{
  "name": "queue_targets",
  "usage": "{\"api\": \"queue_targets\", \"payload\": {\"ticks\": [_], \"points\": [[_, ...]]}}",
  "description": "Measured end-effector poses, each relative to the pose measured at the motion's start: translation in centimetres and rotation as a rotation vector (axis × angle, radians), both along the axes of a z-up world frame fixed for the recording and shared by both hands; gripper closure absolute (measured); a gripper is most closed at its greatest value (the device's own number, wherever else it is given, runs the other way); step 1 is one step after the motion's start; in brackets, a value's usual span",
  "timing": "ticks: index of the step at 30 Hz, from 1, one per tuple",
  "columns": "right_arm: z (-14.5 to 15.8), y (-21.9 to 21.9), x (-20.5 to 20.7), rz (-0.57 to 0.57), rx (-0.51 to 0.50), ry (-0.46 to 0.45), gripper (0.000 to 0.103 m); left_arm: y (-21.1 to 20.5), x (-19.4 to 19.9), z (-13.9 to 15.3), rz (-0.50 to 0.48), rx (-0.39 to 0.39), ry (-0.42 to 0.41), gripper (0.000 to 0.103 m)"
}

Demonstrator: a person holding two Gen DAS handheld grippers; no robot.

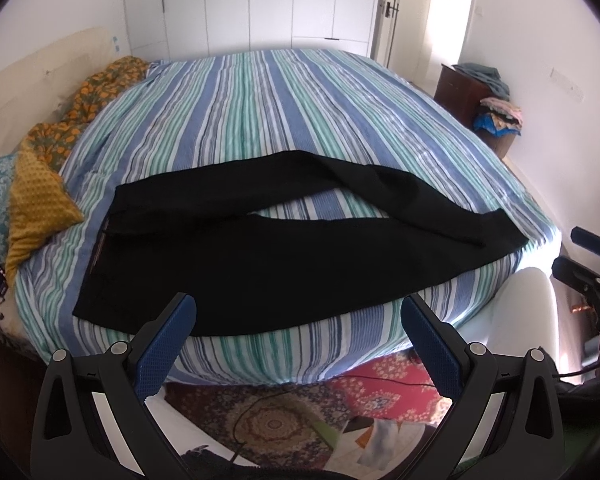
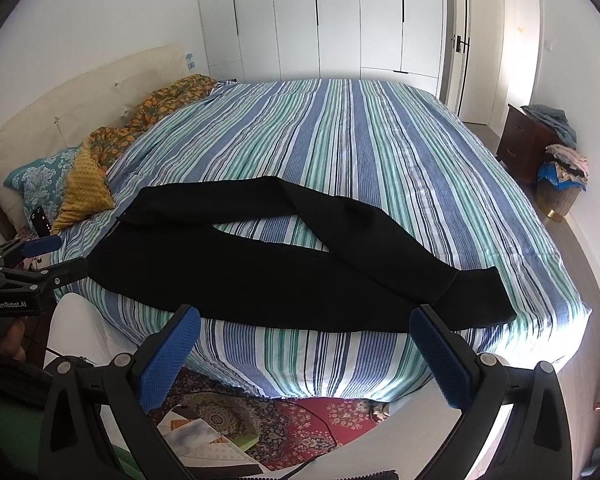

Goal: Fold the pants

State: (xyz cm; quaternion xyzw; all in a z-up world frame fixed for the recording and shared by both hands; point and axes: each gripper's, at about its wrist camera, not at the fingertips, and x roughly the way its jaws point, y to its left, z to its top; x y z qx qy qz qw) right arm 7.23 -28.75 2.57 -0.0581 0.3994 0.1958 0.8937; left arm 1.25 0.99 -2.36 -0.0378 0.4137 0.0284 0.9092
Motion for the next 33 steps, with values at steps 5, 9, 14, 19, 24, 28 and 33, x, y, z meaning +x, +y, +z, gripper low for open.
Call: {"api": "queue_targets", "payload": {"ticks": [5, 9, 14, 19, 24, 28, 33], "points": [[-0.8, -0.5, 0.5, -0.008, -0.007, 0.016, 0.0, -0.4, 0.1, 0.2, -0.001, 0.023, -0.008, 0.001], [-1.1, -0.7, 0.8, -0.024, -0.023, -0.005, 0.0, -0.3, 0.5, 0.1, 0.004, 0.014, -0.009, 0.001], [-1.7, -0.7, 1.4, 0.022, -0.012, -0.094, 0.0, -0.2, 1.3, 0.1, 0.014, 0.029, -0.017, 0.001], [-3.3, -1.7, 5.5, 0.071, -0.049, -0.18, 0.0, 0.0, 1.8, 0.0, 0.02, 0.041, -0.027, 0.001], [-11.0, -2.7, 14.9, 0.142, -0.313, 0.052, 0.037, 0.6, 2.2, -1.0, 0.042, 0.035, 0.003, 0.001], [-17.0, -1.8, 18.4, 0.236, -0.434, 0.116, 0.037, 0.8, 2.6, -2.1, 0.058, 0.031, 0.053, 0.001], [-22.4, -1.9, 21.4, 0.244, -0.576, 0.105, 0.095, 1.1, 3.7, -3.7, 0.069, 0.052, 0.123, 0.001]]}}
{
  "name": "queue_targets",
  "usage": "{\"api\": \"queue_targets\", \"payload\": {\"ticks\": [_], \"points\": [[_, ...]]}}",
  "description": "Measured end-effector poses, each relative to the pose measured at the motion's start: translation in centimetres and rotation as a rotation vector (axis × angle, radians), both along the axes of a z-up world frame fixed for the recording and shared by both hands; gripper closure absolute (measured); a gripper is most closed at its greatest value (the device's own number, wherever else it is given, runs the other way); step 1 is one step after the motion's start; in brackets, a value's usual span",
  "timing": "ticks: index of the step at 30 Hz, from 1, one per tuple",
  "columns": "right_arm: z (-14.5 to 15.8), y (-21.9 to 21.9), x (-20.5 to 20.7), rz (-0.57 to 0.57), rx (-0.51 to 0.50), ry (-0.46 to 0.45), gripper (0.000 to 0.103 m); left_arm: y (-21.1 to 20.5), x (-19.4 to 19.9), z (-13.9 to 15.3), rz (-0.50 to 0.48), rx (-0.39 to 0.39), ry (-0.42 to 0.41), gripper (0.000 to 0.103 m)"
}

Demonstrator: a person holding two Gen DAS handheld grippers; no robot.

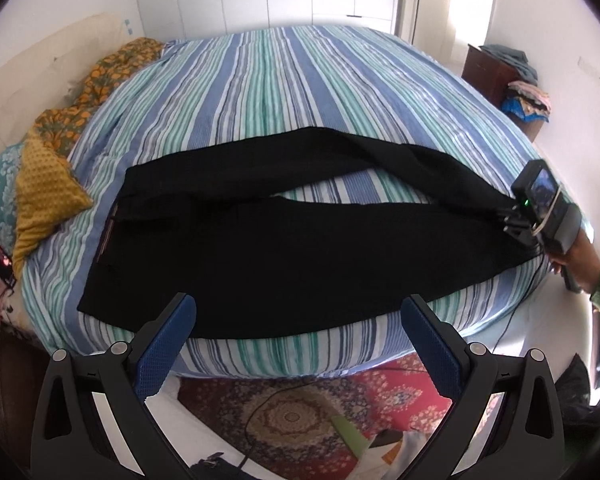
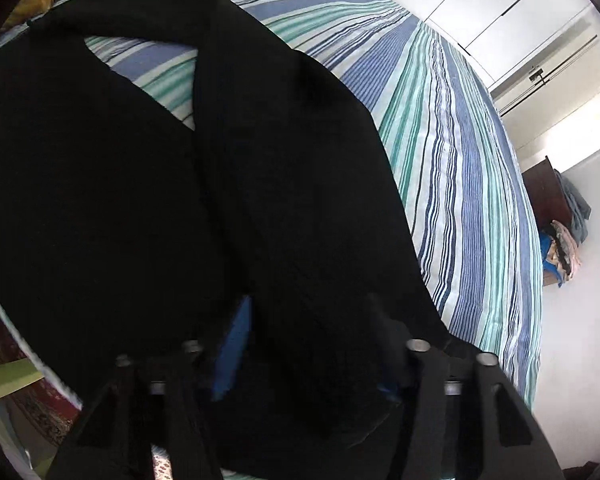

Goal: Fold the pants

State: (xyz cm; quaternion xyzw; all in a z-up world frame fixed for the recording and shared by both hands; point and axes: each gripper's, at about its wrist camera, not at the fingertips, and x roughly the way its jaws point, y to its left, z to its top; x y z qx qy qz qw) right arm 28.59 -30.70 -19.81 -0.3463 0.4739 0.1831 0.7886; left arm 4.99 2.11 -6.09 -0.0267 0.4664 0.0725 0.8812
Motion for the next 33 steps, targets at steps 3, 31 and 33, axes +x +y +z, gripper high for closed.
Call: {"api": "queue_targets", "payload": {"ticks": [3, 31, 33], "points": [[3.9, -2.4, 3.4, -0.114, 0.162, 0.036, 0.098, 0.3, 0.8, -0.7, 0.009, -0.013, 0.023, 0.001], [-4.5, -23.7, 28.3, -1.032, 1.29, 0.216, 0.088, -2.3, 8.4, -5.2, -0.053, -0.062, 0.218, 0.001], [-2.1, -23.5, 28.3, -1.023, 1.221, 0.171, 0.094, -2.1, 8.4, -5.4, -0.05, -0.062, 0.221, 0.001]]}}
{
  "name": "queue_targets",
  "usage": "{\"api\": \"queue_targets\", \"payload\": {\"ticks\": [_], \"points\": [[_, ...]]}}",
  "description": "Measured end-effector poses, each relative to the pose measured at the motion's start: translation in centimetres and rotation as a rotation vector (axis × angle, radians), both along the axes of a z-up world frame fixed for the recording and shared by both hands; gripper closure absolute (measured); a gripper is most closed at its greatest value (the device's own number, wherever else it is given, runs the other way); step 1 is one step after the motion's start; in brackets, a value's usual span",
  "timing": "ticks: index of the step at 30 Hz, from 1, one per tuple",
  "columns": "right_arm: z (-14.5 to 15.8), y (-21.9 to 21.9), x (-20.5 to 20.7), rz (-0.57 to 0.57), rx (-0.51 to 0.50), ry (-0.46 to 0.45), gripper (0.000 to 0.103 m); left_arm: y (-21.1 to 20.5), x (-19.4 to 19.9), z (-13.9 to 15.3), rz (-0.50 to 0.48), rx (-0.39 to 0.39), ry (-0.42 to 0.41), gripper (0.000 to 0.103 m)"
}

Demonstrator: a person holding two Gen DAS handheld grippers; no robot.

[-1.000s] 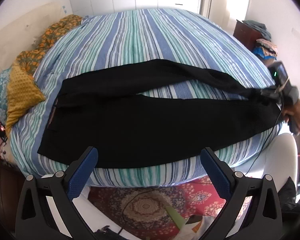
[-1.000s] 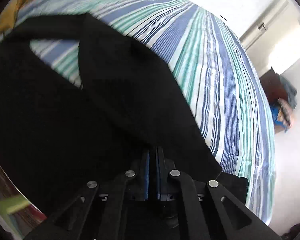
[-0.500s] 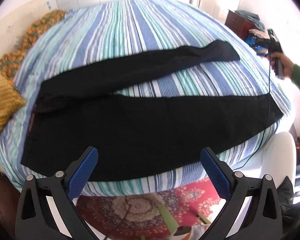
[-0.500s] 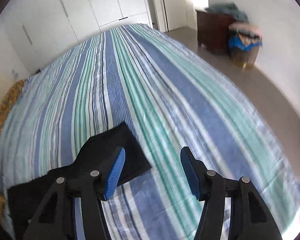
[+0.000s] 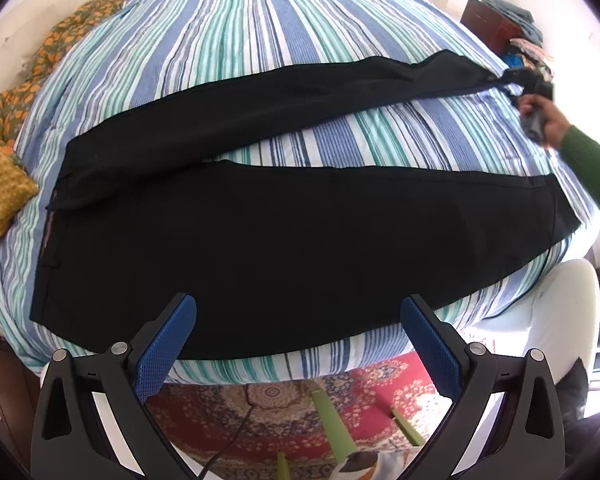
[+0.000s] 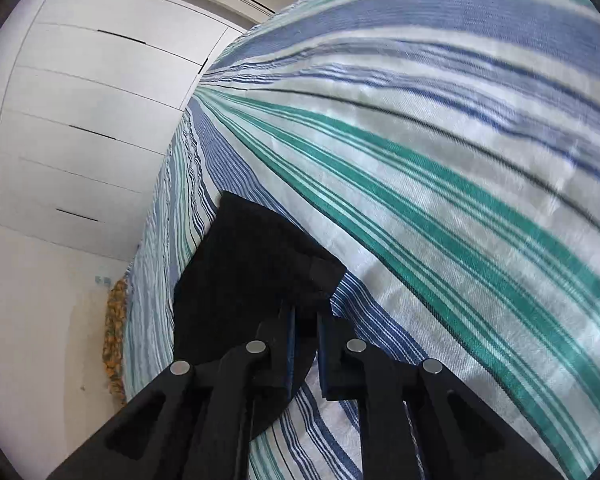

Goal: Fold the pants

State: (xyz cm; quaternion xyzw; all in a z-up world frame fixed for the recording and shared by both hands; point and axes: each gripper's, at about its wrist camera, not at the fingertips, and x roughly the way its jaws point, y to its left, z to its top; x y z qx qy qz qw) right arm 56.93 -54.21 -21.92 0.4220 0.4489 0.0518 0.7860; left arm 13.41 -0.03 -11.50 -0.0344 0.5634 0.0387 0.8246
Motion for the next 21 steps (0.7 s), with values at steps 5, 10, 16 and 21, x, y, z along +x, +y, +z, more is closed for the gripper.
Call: {"api": "queue_targets", "payload": {"ticks": [5, 10, 16, 21], "points": [[7.0, -2.0, -3.3, 0.093, -0.159, -0.038, 0.094, 0.3, 0.6, -1.1, -0.001, -0.027, 0.007, 0.001], [2.3, -2.4, -4.1, 0.142, -0.418, 0.179, 0.071, 0.9, 2.8, -1.4, -0.016, -0.006, -0.015, 0.001], [6.4, 3.3, -7.0, 0.227, -0.607, -0.034, 0.068, 8.4, 10.0, -2.5, 0.091, 0.174, -0.153, 0.001], [8.1, 20.3, -7.9, 0.645, -0.262, -0.182, 0.052, 16.1, 18.7, -10.4, 0.276, 0.313, -0.127, 0.001]]}}
